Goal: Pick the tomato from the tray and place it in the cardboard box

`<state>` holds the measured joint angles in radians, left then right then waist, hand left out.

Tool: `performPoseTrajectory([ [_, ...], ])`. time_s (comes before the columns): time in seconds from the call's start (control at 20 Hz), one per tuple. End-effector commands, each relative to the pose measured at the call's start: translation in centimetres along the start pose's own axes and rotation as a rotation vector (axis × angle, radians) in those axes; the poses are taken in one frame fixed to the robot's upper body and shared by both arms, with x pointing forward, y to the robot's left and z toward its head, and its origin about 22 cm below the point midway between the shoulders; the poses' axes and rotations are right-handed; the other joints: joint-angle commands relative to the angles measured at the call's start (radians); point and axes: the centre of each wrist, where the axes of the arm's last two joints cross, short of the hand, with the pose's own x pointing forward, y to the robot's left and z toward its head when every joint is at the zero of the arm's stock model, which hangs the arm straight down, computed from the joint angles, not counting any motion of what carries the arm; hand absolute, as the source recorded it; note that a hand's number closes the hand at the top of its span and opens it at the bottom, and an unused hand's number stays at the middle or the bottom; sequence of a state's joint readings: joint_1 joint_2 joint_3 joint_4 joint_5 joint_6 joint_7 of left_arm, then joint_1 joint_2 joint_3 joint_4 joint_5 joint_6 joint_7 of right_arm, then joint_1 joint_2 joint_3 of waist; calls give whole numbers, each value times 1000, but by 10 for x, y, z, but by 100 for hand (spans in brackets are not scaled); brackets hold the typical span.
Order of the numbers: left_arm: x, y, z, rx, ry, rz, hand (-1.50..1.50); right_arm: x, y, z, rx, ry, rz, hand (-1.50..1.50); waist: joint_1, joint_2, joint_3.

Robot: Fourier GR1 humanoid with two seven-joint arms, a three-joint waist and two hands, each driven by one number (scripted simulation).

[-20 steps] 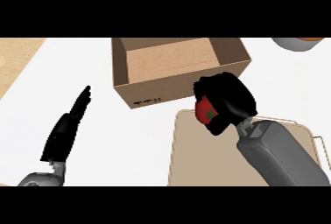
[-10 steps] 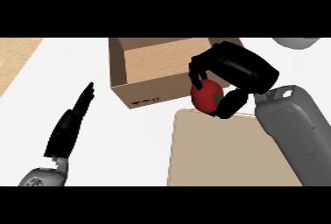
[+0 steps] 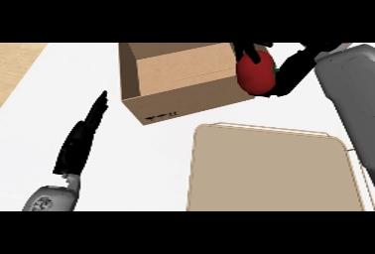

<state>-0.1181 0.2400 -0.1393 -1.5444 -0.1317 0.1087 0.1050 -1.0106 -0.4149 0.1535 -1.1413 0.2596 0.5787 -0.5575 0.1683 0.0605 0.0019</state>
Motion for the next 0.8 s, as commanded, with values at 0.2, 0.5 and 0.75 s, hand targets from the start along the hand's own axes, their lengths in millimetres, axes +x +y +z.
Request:
performPoseTrajectory([
  [0.2, -10, -1, 7, 2, 28, -7, 0, -11, -28, -40, 94, -85, -77, 150, -6, -15, -3],
  [0.5, -8, 9, -3, 46, 31, -21, 0, -20, 25, -97, 222, -65, -56, 150, -34, -18, -4],
  [0.75, -16, 2, 4, 22, 45, -10, 0, -30, 67, -122, 302, -48, -36, 150, -44, -20, -4],
])
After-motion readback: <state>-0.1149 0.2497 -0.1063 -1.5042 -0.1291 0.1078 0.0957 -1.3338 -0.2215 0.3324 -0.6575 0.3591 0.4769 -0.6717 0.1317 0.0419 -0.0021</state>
